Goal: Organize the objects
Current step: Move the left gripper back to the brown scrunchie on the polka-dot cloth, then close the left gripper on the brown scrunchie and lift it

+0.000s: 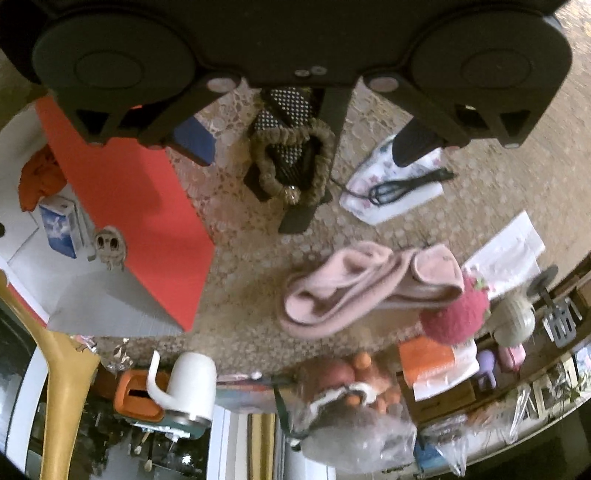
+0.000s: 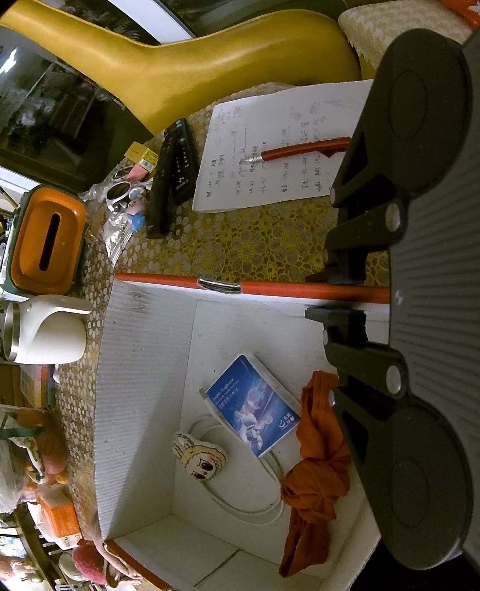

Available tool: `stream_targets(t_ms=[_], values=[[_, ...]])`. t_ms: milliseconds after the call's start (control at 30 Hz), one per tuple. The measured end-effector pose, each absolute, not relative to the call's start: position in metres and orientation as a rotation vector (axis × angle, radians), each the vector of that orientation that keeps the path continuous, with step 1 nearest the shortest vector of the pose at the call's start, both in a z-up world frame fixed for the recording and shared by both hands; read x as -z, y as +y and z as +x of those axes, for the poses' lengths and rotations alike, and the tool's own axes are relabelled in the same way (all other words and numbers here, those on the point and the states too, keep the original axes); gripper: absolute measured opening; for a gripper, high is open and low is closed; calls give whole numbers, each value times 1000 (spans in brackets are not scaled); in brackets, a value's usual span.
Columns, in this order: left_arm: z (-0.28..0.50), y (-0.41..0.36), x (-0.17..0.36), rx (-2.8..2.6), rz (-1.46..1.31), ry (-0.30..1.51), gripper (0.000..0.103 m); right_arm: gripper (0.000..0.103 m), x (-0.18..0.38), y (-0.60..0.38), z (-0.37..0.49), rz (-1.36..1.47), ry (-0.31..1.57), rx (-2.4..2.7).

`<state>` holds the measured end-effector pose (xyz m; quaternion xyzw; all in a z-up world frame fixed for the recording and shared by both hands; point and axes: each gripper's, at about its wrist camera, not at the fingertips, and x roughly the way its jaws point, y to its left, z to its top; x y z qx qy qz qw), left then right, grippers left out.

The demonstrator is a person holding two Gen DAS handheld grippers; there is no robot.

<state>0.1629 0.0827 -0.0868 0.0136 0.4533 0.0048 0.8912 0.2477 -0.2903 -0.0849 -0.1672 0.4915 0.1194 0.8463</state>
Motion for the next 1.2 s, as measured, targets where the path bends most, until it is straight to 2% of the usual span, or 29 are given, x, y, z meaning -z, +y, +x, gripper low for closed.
stream_targets(t_ms=[367,667,1000,1200], values=[[162,70,108,17,43,913,99,11,85,-290,248,-353,1036,-252],[167,62,126,7,94,935,90,11,85,-290,248,-355,1036,-252],[168,72,129,-12,51,952,62,11,85,-290,248,-354,1036,-252],[166,78,124,-10,13,933,51,11,85,-290,248,-355,1035,-252]])
